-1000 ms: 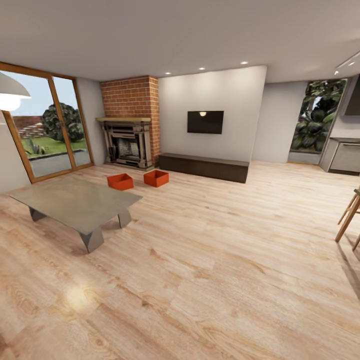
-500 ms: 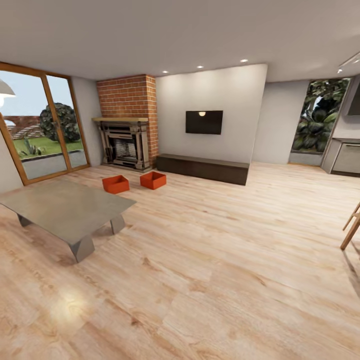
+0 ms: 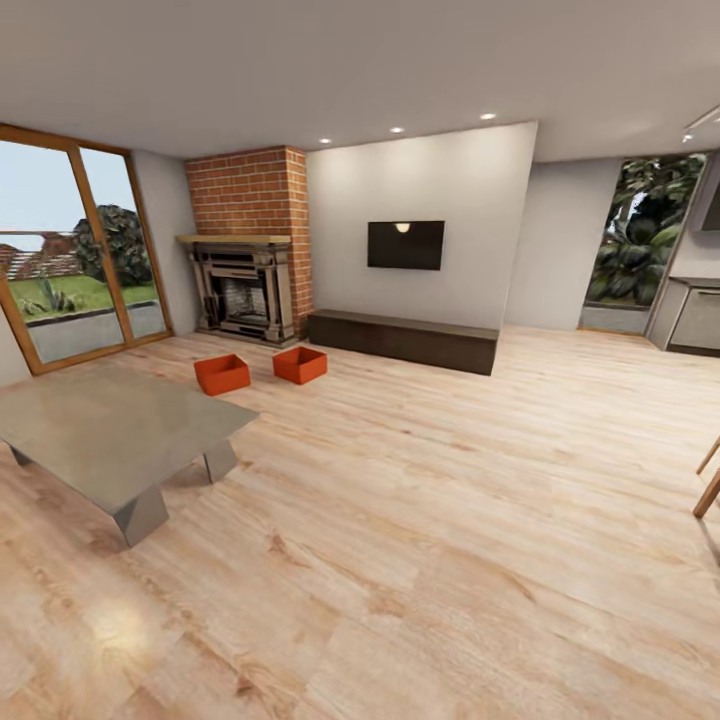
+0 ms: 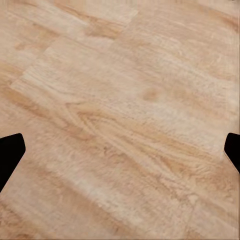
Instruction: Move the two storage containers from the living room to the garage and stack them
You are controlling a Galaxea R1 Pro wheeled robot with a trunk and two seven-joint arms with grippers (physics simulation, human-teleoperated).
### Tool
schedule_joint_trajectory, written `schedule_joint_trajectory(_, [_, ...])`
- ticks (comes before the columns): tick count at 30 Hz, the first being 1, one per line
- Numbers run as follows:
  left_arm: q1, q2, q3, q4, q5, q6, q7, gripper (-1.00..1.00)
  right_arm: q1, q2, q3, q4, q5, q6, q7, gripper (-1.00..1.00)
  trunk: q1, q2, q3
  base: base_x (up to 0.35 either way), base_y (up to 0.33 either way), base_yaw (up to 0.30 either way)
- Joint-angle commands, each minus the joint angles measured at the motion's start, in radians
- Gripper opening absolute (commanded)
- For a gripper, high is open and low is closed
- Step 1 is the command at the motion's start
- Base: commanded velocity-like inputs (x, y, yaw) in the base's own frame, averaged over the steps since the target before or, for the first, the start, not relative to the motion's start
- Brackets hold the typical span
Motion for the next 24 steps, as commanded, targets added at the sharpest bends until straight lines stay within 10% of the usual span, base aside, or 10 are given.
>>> schedule_joint_trajectory(1, [-0.001,0.000,0.008,0.004,-0.008,-0.005,0.002,1.00,0.000,0.000,-0.001,-0.002,0.005,-0.001,0.000,1.00,0.001,0.000,-0.001,0.327,-0.124,0.000])
schedule_joint_trajectory(24, [-0.001,0.001,0.008,0.004,-0.008,-0.005,0.002,1.00,0.000,0.000,-0.001,-0.002,0.005,-0.001,0.000,1.00,0.001,0.000,-0.001,0.327,-0.097,0.000])
